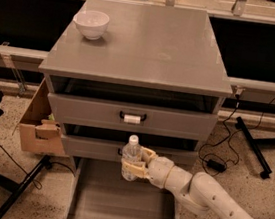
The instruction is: Place blue plastic bottle into bottom drawer
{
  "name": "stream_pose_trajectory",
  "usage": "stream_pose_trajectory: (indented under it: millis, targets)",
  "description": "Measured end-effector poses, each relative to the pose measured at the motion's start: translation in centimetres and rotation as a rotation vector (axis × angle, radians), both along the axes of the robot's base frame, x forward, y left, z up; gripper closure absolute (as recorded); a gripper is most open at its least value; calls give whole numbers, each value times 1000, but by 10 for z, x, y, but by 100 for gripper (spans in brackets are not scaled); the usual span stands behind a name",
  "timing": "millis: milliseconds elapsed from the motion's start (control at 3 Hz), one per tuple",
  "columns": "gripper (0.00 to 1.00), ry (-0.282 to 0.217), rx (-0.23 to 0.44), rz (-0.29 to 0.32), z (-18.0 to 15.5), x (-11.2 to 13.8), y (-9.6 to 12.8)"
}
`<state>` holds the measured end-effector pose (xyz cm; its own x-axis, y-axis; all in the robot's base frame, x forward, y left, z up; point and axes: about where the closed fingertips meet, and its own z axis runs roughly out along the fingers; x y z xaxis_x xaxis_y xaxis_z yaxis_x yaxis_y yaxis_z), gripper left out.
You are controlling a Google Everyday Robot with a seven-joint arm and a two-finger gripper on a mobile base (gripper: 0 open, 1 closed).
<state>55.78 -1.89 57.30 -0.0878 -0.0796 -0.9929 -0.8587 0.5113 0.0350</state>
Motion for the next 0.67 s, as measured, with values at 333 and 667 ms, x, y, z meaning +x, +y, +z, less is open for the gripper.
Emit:
stream_pose_trajectory:
  millis: [333,667]
  targets:
    - [100,16,21,37,-46,7,10]
    - [100,-2,26,96,-100,15,19]
